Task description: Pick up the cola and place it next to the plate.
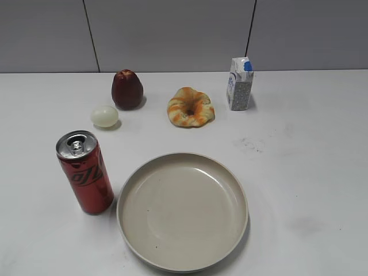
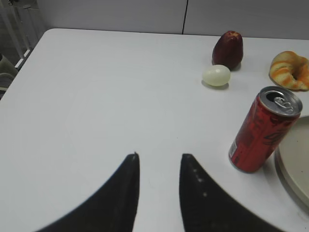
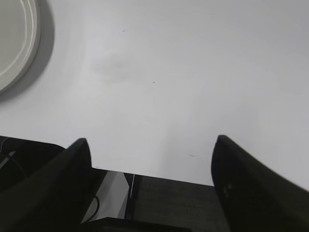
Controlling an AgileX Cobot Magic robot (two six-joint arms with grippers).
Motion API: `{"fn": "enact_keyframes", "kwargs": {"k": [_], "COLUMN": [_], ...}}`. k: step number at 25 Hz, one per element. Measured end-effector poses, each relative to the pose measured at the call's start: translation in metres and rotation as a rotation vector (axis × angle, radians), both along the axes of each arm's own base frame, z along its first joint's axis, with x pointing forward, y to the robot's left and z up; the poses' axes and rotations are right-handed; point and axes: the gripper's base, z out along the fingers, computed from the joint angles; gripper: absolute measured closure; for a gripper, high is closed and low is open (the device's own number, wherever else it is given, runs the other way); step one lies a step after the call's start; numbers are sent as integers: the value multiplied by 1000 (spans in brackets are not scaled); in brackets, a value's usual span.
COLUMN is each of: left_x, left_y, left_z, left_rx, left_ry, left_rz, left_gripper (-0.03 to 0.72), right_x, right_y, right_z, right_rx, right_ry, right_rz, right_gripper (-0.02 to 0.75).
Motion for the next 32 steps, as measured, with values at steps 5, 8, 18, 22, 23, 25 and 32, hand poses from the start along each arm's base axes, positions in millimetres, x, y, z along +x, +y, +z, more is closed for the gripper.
{"fn": "enact_keyframes", "kwargs": {"k": [5,8,18,22,23,25,32], "left_x": [0,0,0,0,0,0,0], "left_y": [0,0,0,0,0,0,0], "left_z": [0,0,0,0,0,0,0], "left_rx": [0,0,0,0,0,0,0], "left_ry": [0,1,1,1,1,1,1], "left_rz": [0,0,0,0,0,0,0], "left_gripper": [459,459,459,459,459,459,460], "right_x": [-46,-62,-72,-72,-72,-74,-95], "right_y": [-14,-19,-22,-22,-22,-23,-31], "right_z": [-19,-31,-31,-31,-31,-30,-25], "right_rx": [42,54,62,62,62,66,90], "right_ry": [-141,-210,-270,-271,-274,-289,-437], "right_rz": [1,12,24,25,24,24,-55], "right_gripper": [155,155,155,155,155,155,155]}}
